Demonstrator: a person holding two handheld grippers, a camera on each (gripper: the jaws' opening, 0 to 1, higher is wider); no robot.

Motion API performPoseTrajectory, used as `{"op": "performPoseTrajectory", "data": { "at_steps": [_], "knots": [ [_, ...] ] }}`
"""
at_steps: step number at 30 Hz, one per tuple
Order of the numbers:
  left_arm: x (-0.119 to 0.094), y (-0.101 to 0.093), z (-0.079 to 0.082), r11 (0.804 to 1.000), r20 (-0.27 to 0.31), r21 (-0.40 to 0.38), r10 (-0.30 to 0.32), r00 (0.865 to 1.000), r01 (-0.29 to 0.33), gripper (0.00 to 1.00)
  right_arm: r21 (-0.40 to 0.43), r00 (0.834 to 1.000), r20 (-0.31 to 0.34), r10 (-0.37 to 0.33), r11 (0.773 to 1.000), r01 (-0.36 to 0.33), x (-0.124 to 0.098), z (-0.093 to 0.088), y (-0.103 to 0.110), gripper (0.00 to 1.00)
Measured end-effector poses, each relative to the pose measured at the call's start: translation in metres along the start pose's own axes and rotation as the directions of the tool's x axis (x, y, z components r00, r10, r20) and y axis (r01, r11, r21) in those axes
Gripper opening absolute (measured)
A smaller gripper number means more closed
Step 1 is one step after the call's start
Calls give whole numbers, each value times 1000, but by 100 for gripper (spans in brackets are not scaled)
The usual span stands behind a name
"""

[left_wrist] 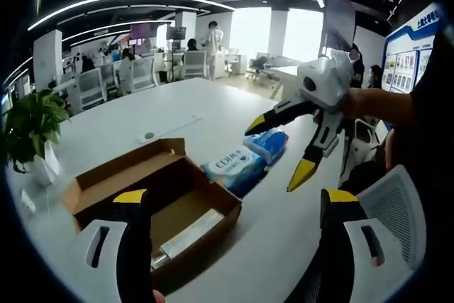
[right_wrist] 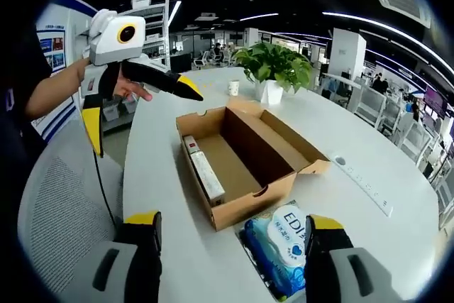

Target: Operate the shoe box by opening the lid, removing the specified soft item, and placing it in the target area until the item is outside and the box remains undamaged.

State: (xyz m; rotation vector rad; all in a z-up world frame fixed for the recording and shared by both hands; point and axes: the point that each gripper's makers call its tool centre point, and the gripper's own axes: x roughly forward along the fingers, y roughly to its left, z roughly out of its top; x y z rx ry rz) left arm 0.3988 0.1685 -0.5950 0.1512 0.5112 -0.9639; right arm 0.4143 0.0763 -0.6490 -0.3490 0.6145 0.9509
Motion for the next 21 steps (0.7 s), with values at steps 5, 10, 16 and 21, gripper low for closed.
{"op": "performPoseTrajectory", "data": {
  "at_steps": [5,10,16,21],
  "knots": [
    [-7,4,-3,1000,1,2,13,1000,-13,99,-26,999,-16,31,999,-31,8,2,3,83],
    [-13,8,-3,1000,9,-2,24,1000,-24,99,-53,998,-37,55,997,-57,15,5,1,82],
    [-26,12,-9,999,17,-8,44,999,-43,98,-101,997,-41,72,992,-76,23,18,-2,82],
    [-36,16,-22,998,0,-13,65,998,-65,99,-142,995,-46,87,985,-93,30,27,-4,81]
  ]
}}
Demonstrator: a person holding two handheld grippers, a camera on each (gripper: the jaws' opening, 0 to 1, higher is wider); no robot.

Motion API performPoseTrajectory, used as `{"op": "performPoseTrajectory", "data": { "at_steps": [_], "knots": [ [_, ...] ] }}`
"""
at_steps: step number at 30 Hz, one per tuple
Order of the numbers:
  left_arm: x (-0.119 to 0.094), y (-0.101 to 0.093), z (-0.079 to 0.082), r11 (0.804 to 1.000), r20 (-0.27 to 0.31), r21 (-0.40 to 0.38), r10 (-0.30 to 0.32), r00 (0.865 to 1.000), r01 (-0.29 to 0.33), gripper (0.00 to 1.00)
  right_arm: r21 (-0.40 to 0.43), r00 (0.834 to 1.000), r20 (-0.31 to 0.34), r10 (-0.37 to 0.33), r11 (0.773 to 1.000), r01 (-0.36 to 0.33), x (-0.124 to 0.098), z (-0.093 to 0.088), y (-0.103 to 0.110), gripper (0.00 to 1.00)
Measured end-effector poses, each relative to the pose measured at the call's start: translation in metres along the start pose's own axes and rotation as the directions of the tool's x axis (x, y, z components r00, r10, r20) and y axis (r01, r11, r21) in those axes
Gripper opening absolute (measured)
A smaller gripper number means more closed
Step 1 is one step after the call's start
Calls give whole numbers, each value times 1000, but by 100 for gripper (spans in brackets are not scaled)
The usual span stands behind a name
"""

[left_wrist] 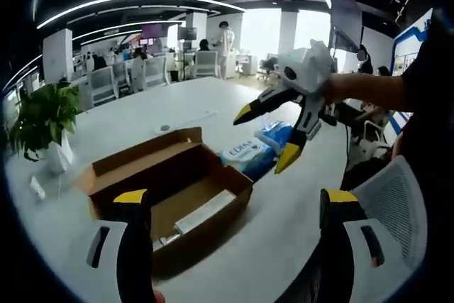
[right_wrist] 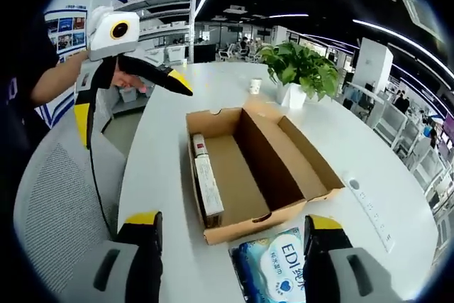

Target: Operate the shoe box by opening the lid, removing the specified soft item, and placing it in the target area until the item is outside and the box remains undamaged.

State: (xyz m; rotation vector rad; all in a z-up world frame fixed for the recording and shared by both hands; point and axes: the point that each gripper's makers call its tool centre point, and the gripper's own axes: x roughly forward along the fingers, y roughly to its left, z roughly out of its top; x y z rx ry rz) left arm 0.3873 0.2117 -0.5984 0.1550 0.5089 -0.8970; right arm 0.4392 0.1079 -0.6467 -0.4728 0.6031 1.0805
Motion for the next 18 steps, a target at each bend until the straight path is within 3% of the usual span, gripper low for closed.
{"op": "performPoseTrajectory", "data": {
  "at_steps": [18],
  "knots": [
    [-39,15,-29,995,13,-57,79,997,-78,98,-110,998,-19,53,992,-55,36,18,-7,73]
  ]
}}
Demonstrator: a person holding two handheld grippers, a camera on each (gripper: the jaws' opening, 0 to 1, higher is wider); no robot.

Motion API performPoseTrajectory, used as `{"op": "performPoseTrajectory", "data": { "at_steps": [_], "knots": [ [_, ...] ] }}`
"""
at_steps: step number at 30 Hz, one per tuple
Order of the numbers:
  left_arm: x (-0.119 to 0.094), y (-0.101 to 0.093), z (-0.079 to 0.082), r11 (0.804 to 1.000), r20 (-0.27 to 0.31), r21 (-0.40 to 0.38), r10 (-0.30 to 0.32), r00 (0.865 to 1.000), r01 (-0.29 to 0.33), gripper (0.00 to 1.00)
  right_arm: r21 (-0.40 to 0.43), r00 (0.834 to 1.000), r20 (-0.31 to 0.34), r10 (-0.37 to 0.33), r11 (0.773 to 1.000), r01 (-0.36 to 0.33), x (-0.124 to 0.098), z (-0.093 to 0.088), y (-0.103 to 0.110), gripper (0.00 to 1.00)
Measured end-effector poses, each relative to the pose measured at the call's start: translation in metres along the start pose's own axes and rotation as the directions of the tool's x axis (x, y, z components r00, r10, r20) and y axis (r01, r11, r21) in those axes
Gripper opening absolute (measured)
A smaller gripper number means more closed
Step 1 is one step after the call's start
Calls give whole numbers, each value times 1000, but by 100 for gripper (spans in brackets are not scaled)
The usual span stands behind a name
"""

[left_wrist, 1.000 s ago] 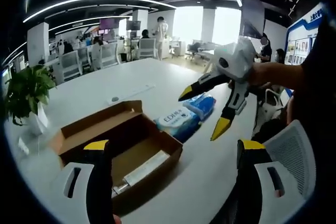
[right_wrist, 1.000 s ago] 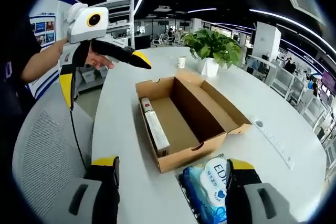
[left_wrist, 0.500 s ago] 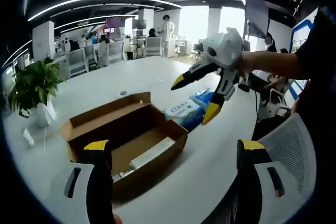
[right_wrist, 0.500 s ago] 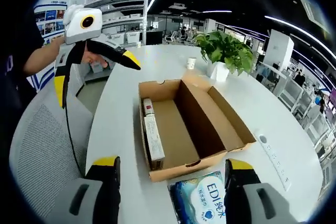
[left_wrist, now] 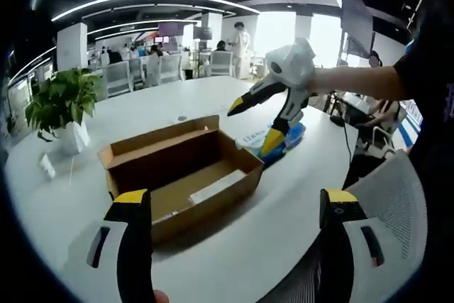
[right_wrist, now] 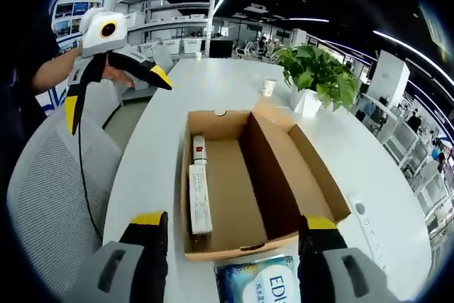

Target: Operate the shoe box by opening the lid, removing the specified soft item, and placing it in the target area until the item is outside and the box remains undamaged.

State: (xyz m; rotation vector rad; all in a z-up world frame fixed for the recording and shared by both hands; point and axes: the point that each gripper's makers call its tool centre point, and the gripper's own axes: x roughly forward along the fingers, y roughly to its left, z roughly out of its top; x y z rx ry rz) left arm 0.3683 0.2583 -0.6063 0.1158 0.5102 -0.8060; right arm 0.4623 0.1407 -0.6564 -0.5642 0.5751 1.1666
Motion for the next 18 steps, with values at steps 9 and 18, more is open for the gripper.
{"op": "performPoseTrajectory", "data": {
  "at_steps": [9,18],
  "knots": [
    [-18,4,-17,999,-17,4,38,999,-38,98,-46,999,-29,26,999,-27,17,-1,-3,72],
    [-39,6,-34,994,15,-46,97,995,-96,96,-93,996,-67,56,994,-63,38,-7,-1,69]
  ]
}}
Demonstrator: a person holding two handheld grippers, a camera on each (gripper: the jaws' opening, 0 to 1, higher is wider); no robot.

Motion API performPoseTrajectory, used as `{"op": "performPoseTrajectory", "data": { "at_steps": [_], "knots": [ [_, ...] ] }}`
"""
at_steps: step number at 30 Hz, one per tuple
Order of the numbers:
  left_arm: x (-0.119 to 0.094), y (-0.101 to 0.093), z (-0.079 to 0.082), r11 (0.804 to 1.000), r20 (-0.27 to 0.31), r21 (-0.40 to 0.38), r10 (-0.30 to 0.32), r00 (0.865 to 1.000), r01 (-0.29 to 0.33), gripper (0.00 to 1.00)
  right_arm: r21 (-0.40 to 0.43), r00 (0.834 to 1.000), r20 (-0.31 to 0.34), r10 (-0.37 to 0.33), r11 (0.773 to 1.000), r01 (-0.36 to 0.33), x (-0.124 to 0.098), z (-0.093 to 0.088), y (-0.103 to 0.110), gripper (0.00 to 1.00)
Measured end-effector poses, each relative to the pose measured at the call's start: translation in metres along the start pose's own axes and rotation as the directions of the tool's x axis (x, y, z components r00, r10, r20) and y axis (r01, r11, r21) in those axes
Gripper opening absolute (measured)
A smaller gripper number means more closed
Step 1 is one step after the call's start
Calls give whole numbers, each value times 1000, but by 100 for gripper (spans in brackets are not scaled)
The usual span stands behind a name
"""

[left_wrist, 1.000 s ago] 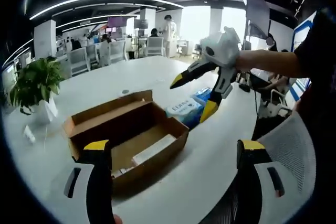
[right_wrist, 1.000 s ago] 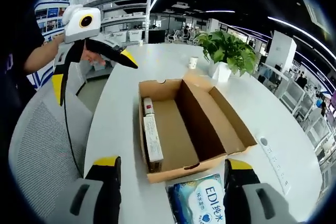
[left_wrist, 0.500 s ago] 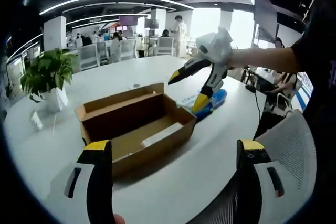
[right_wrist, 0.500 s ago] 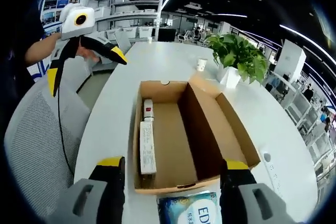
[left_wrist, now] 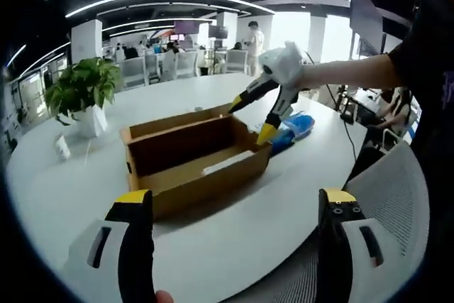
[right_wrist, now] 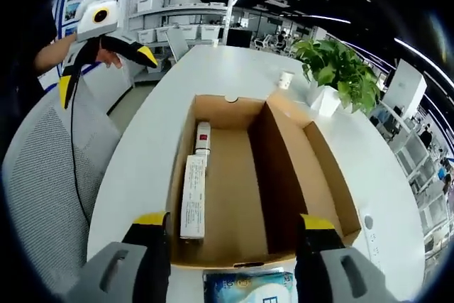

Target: Operate the shoe box by opening the lid, removing the specified soft item, and placing it in the target area until the item is outside and the box remains undamaged.

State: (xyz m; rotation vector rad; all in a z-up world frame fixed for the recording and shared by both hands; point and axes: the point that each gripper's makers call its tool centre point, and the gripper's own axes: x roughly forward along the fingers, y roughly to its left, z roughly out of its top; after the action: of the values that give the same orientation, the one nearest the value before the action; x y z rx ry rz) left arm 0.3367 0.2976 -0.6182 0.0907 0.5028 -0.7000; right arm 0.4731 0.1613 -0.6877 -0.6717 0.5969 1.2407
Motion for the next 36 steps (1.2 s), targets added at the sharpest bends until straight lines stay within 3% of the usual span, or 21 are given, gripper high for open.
{"op": "performPoseTrajectory", "data": {
  "at_steps": [6,11,22,28,36],
  "knots": [
    [-11,5,-10,998,27,-3,58,998,-58,96,-31,999,-27,23,999,-23,13,-3,1,69],
    [-11,6,-20,997,5,1,75,997,-75,97,-35,998,-40,38,999,-40,23,-4,2,69],
    [-19,6,-11,994,1,-40,104,995,-103,96,-40,995,-48,88,995,-90,42,-7,3,66],
    [-25,-1,-11,993,-1,-26,112,994,-112,96,-52,993,-55,101,993,-104,48,-6,4,64],
    [-29,3,-9,988,68,-29,154,986,-152,93,-89,993,-72,95,991,-102,53,-8,9,59]
  ]
}}
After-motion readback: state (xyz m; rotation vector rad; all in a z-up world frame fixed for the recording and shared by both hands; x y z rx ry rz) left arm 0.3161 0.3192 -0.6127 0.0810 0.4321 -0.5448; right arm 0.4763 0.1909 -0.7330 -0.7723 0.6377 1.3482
